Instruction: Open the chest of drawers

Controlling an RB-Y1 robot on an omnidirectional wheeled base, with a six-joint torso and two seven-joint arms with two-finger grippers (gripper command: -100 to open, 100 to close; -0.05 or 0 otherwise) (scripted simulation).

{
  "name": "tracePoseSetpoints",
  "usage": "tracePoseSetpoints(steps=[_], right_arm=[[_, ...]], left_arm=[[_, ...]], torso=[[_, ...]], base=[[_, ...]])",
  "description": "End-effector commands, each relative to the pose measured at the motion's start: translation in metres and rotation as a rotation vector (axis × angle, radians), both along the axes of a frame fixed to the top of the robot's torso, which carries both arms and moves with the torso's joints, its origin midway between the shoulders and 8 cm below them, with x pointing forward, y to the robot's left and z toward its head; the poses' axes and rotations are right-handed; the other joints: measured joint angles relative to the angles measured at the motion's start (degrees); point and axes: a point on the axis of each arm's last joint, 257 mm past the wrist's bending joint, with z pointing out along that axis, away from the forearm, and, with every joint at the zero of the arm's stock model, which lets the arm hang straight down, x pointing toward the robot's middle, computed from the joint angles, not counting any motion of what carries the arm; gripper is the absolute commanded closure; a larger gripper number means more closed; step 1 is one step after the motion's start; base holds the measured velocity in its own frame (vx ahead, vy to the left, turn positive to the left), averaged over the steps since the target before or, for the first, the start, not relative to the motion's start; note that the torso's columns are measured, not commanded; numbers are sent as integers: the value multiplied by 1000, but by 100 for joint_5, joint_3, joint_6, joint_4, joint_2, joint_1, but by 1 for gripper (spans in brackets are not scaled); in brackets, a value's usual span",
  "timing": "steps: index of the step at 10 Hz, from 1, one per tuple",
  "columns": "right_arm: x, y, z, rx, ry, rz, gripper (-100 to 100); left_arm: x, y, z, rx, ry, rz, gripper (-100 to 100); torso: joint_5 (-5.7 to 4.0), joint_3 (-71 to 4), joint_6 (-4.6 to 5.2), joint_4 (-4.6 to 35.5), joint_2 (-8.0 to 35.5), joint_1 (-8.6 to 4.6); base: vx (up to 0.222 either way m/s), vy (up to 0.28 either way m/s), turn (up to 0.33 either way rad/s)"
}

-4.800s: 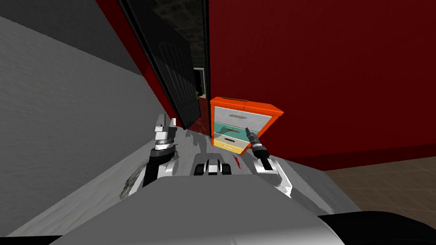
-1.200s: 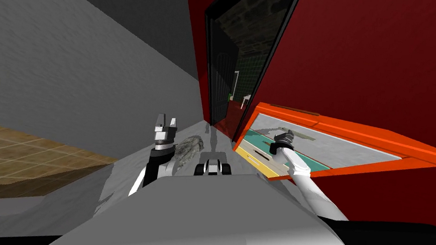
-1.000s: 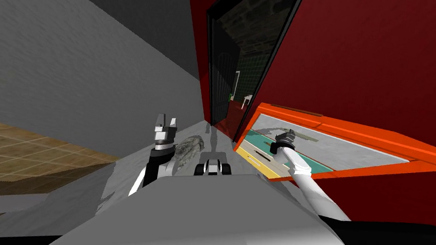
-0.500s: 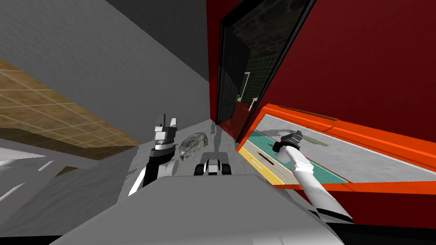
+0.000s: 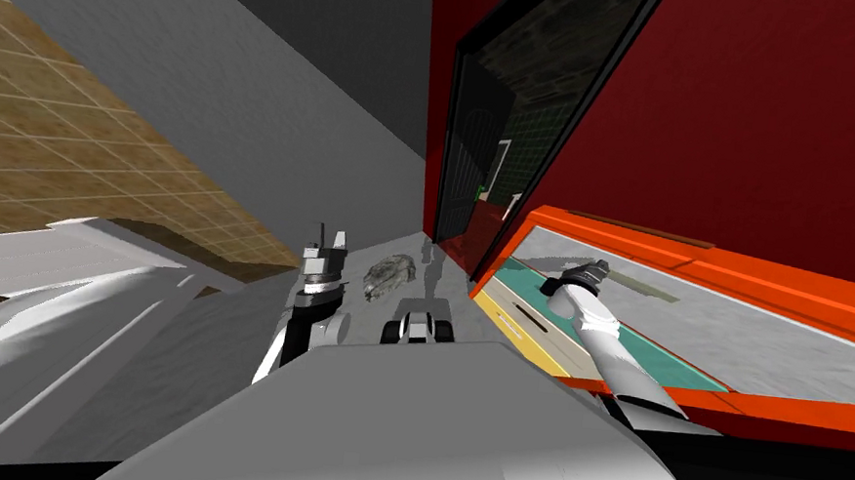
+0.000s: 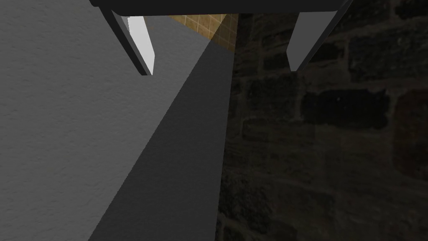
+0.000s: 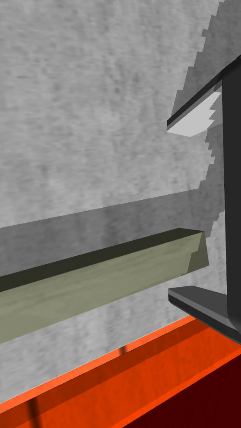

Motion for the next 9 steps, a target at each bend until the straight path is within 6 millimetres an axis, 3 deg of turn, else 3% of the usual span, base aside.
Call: tracePoseSetpoints(steps=[1, 6, 8, 9], right_arm=[[-15, -23, 2, 3, 0, -69, -100], [-44, -61, 6, 11, -11, -195, -100], [-45, -61, 4, 11, -7, -192, -100], [-36, -50, 3, 9, -3, -157, 100]], left_arm=[[0, 0, 0, 0, 0, 0, 0], [0, 0, 0, 0, 0, 0, 0], [0, 0, 0, 0, 0, 0, 0], [0, 0, 0, 0, 0, 0, 0]], torso=[[0, 5, 1, 3, 10, -2], [1, -10, 7, -5, -17, 3], [1, -5, 11, -2, -9, 2], [0, -14, 7, -6, -23, -1]], base=[[-144, -20, 169], [-121, 2, 232], [-71, 10, 71], [76, -10, -340]])
